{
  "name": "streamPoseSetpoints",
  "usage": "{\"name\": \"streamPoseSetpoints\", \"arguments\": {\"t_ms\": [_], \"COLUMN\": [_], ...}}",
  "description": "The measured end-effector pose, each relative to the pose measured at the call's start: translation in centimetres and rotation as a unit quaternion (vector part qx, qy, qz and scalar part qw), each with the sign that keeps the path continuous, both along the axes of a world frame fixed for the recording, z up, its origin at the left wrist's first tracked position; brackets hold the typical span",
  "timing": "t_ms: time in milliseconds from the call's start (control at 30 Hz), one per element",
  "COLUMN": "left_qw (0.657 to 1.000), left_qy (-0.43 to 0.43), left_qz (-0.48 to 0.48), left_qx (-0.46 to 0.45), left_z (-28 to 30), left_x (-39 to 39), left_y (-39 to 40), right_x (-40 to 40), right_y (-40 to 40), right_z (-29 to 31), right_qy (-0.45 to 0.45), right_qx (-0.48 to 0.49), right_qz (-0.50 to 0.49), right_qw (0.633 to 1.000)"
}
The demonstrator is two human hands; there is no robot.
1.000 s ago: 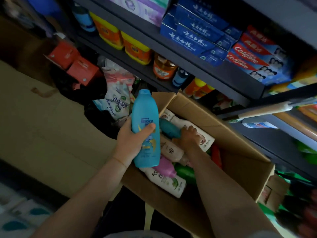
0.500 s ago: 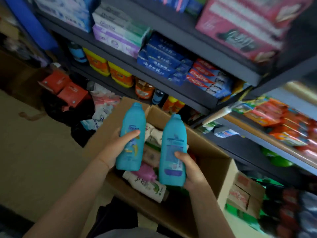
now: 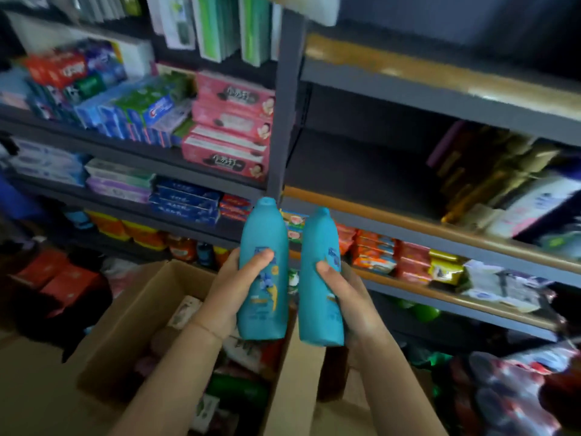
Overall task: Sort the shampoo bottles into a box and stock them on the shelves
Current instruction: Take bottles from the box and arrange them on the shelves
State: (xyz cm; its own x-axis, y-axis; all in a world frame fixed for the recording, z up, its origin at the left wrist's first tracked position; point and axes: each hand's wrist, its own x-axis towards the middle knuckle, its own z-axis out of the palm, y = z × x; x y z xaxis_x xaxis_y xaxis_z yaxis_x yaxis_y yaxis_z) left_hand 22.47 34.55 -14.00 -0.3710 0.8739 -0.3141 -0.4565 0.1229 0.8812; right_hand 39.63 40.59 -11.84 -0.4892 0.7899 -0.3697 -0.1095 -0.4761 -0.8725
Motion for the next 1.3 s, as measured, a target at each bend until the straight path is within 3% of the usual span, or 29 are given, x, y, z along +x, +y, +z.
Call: {"name": "streamPoseSetpoints", "arguments": {"t_ms": [167, 300, 533, 700, 800, 1100, 1300], "left_qw": [0.997, 0.995, 0.997, 0.990, 0.989, 0.994, 0.995], "left_qy": [0.056, 0.084, 0.070, 0.105, 0.084, 0.027, 0.011], "left_qz": [-0.025, -0.034, -0.044, -0.038, -0.031, -0.030, 0.012], "left_qx": [0.045, 0.051, -0.014, -0.091, -0.118, -0.103, -0.094], "left_z": [3.4, 5.4, 6.0, 6.7, 6.2, 4.8, 3.5], "left_x": [6.5, 8.9, 9.0, 5.9, 2.9, -1.4, 0.7], "left_y": [1.8, 3.0, 6.0, 7.7, 8.3, 9.0, 9.6], "right_x": [4.5, 6.8, 8.0, 5.8, 4.0, -3.8, -6.7], "right_y": [0.5, 1.7, 5.2, 9.7, 11.9, 20.3, 26.4], "right_z": [3.3, 5.4, 5.5, 6.8, 7.7, 7.6, 5.2], "right_qy": [-0.030, -0.051, -0.056, -0.079, -0.101, -0.084, -0.036], "right_qx": [0.165, 0.201, 0.065, 0.068, 0.070, -0.014, -0.026], "right_qz": [-0.060, -0.060, -0.068, -0.043, -0.022, -0.084, -0.018], "right_qw": [0.984, 0.976, 0.994, 0.994, 0.992, 0.993, 0.999]}}
